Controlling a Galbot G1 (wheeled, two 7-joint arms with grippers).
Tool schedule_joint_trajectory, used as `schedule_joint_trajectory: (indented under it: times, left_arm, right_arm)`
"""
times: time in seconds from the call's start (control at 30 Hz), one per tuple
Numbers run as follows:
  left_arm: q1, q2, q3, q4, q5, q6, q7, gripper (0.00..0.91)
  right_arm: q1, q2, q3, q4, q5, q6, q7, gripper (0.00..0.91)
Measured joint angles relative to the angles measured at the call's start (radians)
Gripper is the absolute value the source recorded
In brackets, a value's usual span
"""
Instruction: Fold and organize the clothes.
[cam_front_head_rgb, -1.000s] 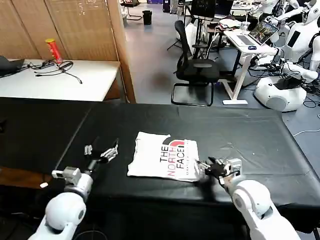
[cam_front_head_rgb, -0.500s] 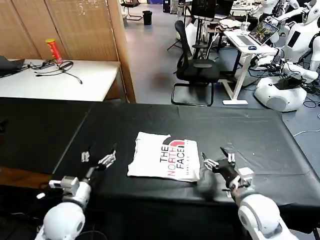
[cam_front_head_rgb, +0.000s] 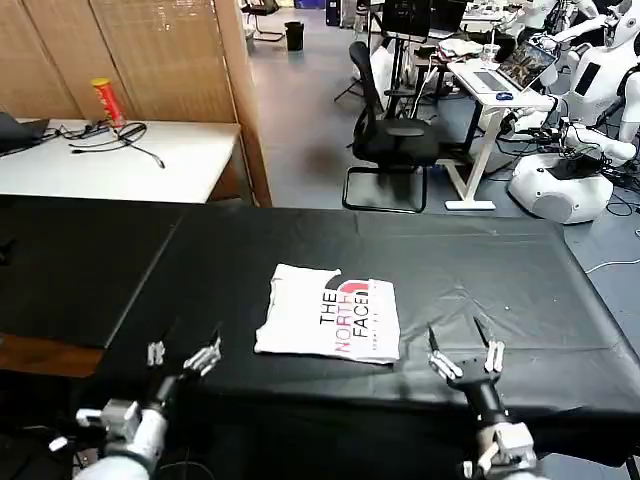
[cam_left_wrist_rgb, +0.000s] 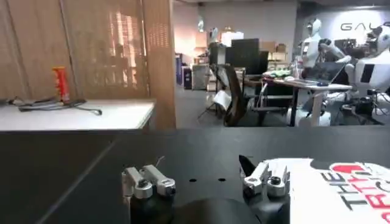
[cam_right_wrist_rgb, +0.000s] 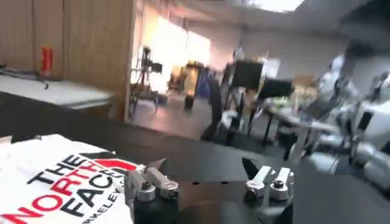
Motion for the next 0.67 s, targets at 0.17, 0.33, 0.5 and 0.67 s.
schedule_joint_trajectory:
  times: [0.17,0.33,0.5,0.67]
  left_arm:
    - [0.085,0.0,-0.029,-0.026,-0.003,0.005,-0.002,0.878]
    - [0.15,0.0,-0.061,-0.053,-0.009,0.022,-0.002,0.878]
    - [0.184,-0.002,-0.077,-0.061,-0.014,0.027,0.002,0.878]
    - [0.19,-0.004,-0.079,-0.064,-0.013,0.032,0.01,0.878]
  right_arm:
    - [-0.11,0.027,0.004,0.048,0.0,-0.024,0.044,0.878]
    - [-0.229,0.049,0.007,0.119,0.037,-0.089,0.083,0.878]
    - [-0.315,0.058,0.022,0.178,0.1,-0.157,0.108,0.878]
    - [-0.346,0.058,0.024,0.205,0.114,-0.182,0.109,0.878]
